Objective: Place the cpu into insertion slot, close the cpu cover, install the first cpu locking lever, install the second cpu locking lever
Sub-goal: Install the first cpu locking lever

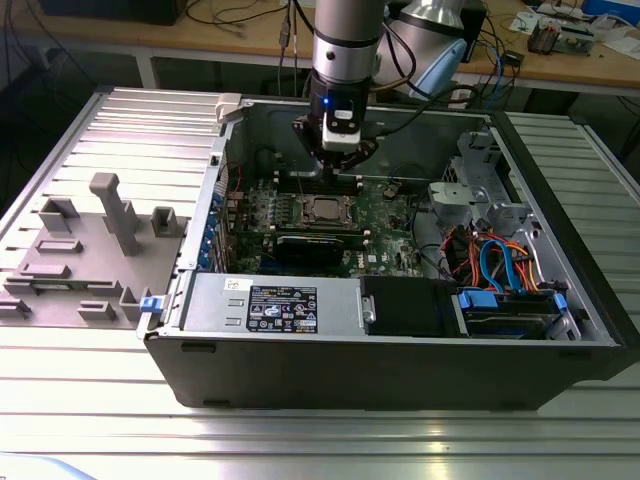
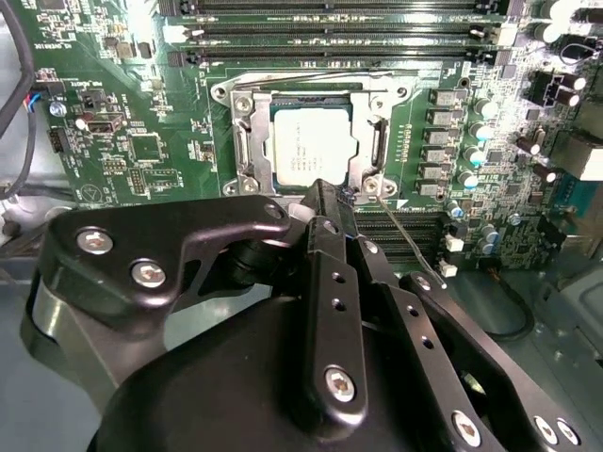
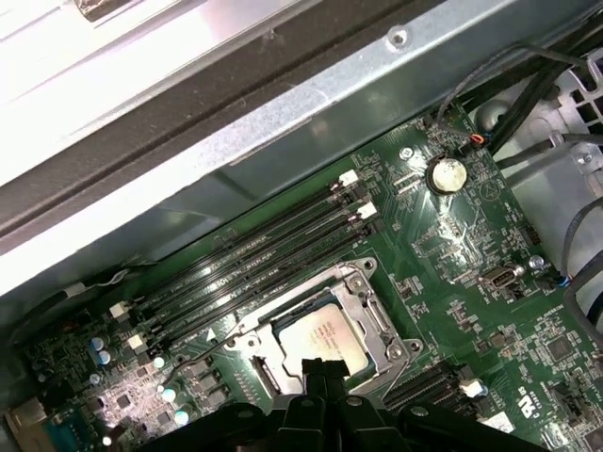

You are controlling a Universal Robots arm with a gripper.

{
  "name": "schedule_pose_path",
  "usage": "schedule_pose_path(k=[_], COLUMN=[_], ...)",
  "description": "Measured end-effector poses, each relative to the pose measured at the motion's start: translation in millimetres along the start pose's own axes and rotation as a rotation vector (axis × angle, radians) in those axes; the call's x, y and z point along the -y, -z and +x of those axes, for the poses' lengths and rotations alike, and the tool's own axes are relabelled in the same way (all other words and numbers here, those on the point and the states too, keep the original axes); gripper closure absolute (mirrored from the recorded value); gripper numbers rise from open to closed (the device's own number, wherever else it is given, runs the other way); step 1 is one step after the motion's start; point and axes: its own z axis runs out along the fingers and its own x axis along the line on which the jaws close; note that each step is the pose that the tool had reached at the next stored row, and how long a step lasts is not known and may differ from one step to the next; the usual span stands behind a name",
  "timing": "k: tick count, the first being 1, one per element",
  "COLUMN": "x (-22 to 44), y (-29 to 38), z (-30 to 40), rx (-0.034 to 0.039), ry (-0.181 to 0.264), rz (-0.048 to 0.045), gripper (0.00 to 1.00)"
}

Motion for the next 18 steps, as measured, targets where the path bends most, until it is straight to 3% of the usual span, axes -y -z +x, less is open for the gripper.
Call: schedule_pose_path(k=[9, 15, 18], x=[0.0, 5.9, 6.2], y=[-0.3, -0.5, -0.4], z=[0.0, 10.4, 10.7], rx=[-0.0012, -0.0003, -0.0006], ry=[0.202, 0.214, 0.256], rz=[0.0011, -0.0011, -0.0007], gripper=[0.89, 0.89, 0.89])
